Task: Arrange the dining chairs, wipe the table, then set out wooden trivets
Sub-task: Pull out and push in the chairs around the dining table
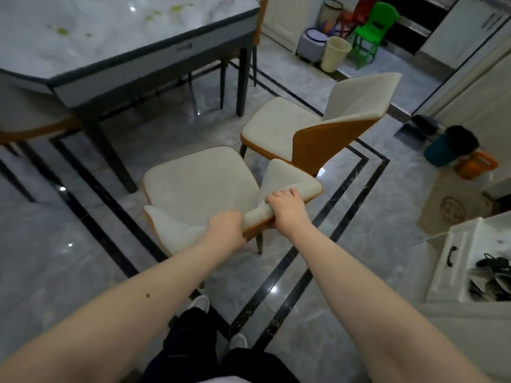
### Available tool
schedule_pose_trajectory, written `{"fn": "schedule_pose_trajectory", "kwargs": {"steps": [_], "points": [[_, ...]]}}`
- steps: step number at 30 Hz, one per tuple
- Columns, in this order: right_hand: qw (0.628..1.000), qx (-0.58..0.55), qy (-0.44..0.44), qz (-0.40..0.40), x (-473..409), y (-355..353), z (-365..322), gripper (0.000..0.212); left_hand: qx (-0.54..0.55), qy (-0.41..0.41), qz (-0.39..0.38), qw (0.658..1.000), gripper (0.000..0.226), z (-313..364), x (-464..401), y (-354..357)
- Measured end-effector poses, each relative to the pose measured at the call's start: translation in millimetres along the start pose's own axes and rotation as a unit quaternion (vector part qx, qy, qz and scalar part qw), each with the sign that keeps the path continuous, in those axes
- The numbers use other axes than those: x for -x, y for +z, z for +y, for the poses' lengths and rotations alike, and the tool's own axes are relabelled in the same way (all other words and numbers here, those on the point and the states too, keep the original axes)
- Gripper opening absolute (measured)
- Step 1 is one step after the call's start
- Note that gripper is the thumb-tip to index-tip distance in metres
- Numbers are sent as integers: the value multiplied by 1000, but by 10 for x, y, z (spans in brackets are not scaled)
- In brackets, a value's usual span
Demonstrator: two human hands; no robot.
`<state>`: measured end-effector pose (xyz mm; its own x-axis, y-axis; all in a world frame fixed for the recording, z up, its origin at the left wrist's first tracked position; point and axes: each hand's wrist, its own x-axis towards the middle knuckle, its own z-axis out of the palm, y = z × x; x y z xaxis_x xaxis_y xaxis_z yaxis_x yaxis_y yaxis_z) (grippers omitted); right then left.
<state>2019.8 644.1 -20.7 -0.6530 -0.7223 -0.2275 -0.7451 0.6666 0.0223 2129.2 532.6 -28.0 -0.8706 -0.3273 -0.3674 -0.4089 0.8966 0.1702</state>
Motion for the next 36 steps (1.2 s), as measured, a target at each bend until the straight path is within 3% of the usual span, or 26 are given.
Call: {"fn": "schedule_pose_trajectory", "kwargs": {"steps": [10, 24, 36], "points": [[999, -20, -7, 29, -85, 53, -19, 31, -74, 68, 37, 994, 44, -235, 36, -25], [1000, 6, -24, 12, -1103, -277, -28, 45, -66, 46, 78, 994, 31, -591, -743, -369], [999, 13, -42, -4, -2417, -499, -455, 43, -73, 15, 87, 993, 35, -1464, -1581, -875]]}}
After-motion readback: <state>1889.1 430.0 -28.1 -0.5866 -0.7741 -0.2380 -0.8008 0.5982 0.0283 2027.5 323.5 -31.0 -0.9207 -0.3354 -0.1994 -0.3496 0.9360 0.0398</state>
